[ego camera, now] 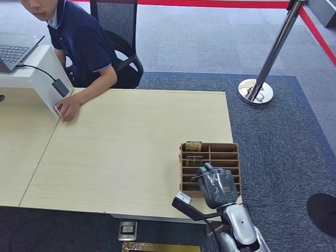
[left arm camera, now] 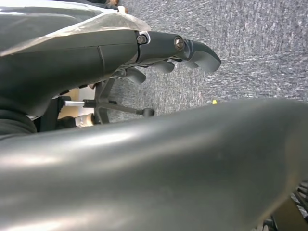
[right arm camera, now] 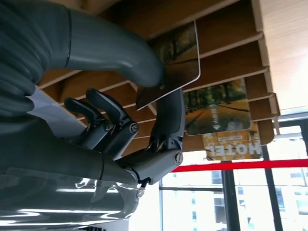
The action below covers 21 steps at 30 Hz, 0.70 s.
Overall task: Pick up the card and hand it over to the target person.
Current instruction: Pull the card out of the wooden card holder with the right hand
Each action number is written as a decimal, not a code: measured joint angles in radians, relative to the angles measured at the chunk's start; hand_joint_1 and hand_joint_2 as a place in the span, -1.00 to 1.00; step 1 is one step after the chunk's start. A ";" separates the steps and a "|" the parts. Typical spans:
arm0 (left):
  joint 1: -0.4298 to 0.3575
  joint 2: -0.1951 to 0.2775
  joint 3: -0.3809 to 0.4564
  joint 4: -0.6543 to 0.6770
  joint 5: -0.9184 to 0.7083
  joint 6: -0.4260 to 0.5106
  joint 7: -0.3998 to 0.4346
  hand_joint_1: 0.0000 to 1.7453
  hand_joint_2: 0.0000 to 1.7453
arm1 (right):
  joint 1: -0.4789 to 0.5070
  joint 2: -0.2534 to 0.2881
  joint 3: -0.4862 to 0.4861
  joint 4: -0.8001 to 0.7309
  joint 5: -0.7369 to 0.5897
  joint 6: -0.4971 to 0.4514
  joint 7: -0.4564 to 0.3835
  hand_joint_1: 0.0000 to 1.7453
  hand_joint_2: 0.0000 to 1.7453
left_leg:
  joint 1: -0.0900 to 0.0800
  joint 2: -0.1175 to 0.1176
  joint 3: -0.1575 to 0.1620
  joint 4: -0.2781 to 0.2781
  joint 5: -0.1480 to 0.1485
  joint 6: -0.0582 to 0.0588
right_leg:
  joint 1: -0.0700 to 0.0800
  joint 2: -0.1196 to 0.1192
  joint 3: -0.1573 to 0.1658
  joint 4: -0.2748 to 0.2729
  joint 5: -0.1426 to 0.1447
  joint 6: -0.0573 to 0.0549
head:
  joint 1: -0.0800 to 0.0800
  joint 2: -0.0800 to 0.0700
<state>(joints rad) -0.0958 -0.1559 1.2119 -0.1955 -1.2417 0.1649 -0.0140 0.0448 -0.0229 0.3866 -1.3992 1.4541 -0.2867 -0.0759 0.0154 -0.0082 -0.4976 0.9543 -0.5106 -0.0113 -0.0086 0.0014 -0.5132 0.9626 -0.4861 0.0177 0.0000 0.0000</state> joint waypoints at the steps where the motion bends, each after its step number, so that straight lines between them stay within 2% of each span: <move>1: 0.000 0.000 0.000 0.000 0.000 -0.001 0.000 -1.00 -1.00 | 0.006 -0.003 0.001 -0.015 0.003 0.001 -0.001 1.00 1.00 | 0.000 0.000 0.000 0.000 0.000 0.000 | 0.000 0.000 0.000 0.000 0.000 0.000 | 0.000 0.000; 5: -0.001 0.001 0.001 0.000 0.000 -0.001 0.001 -1.00 -1.00 | 0.020 -0.011 0.004 -0.053 0.007 0.002 -0.002 1.00 1.00 | 0.000 0.001 0.000 0.000 0.000 0.000 | 0.000 0.001 0.000 0.000 0.000 0.000 | 0.000 0.000; 11: -0.001 0.002 0.004 -0.001 0.005 -0.005 -0.004 -1.00 -1.00 | 0.068 -0.074 0.037 -0.221 0.006 0.004 -0.031 1.00 1.00 | 0.000 0.000 -0.001 0.001 0.000 0.000 | 0.000 0.000 -0.001 0.001 0.000 0.000 | 0.000 0.000; 17: -0.002 0.000 0.006 -0.001 0.007 -0.006 -0.011 -1.00 -1.00 | 0.058 -0.082 0.057 -0.250 0.006 0.011 -0.043 1.00 1.00 | 0.000 0.001 0.000 0.000 0.000 0.000 | 0.000 0.001 -0.001 0.000 0.000 0.000 | 0.000 0.000; 21: -0.002 -0.003 0.009 -0.001 0.010 -0.005 -0.007 -1.00 -1.00 | 0.009 -0.076 0.085 -0.240 -0.005 0.017 -0.055 1.00 1.00 | 0.000 0.002 -0.001 0.000 0.000 0.000 | 0.000 0.002 -0.001 0.000 0.001 0.000 | 0.000 0.000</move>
<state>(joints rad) -0.0979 -0.1585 1.2208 -0.1966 -1.2322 0.1596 -0.0206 0.0543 -0.0986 0.4720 -1.6390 1.4496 -0.2698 -0.1307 0.0155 -0.0058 -0.4981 0.9543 -0.5106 -0.0114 -0.0086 0.0037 -0.5145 0.9627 -0.4854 0.0174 0.0000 0.0000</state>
